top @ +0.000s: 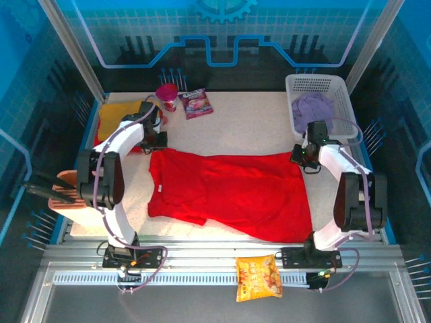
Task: Fold and stack the t-shirts
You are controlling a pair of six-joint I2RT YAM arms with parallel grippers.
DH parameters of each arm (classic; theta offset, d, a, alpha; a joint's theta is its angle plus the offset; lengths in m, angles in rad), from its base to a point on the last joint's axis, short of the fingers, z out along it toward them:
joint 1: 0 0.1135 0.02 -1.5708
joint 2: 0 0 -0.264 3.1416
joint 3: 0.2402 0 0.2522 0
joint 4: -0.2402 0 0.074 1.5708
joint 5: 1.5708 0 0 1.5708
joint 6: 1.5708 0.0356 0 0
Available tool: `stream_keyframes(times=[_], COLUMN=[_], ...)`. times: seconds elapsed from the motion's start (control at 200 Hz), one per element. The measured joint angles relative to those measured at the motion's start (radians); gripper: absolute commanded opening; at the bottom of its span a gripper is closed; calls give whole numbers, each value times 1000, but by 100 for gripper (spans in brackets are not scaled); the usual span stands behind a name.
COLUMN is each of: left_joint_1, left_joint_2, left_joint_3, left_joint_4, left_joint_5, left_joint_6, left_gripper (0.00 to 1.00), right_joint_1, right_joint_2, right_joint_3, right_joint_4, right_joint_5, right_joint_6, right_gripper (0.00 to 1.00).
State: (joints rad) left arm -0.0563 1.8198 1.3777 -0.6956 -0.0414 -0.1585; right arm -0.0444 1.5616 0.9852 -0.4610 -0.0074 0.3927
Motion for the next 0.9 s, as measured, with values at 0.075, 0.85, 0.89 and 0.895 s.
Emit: stream_keyframes(times=[0.075, 0.85, 0.89, 0.895], left_joint_1=[0, 11, 13, 13], left_joint_2=[-38, 206, 221, 222], left_joint_3=[0, 286, 294, 296], left_joint_4=[7, 44, 33, 31], left_joint_5=[-16, -41, -42, -43], left_joint_6=[0, 2, 8, 11], left_gripper=[0, 63, 69, 69], right_joint_1=[1, -23, -23, -23], right_joint_2=[-26, 124, 129, 129], right_joint_3=[0, 118, 119, 119], right_joint_4=[18, 59, 50, 50], right_joint_5=[1, -4, -3, -2], right_joint_6=[0, -9, -8, -5], right_gripper=[0, 56, 76, 80])
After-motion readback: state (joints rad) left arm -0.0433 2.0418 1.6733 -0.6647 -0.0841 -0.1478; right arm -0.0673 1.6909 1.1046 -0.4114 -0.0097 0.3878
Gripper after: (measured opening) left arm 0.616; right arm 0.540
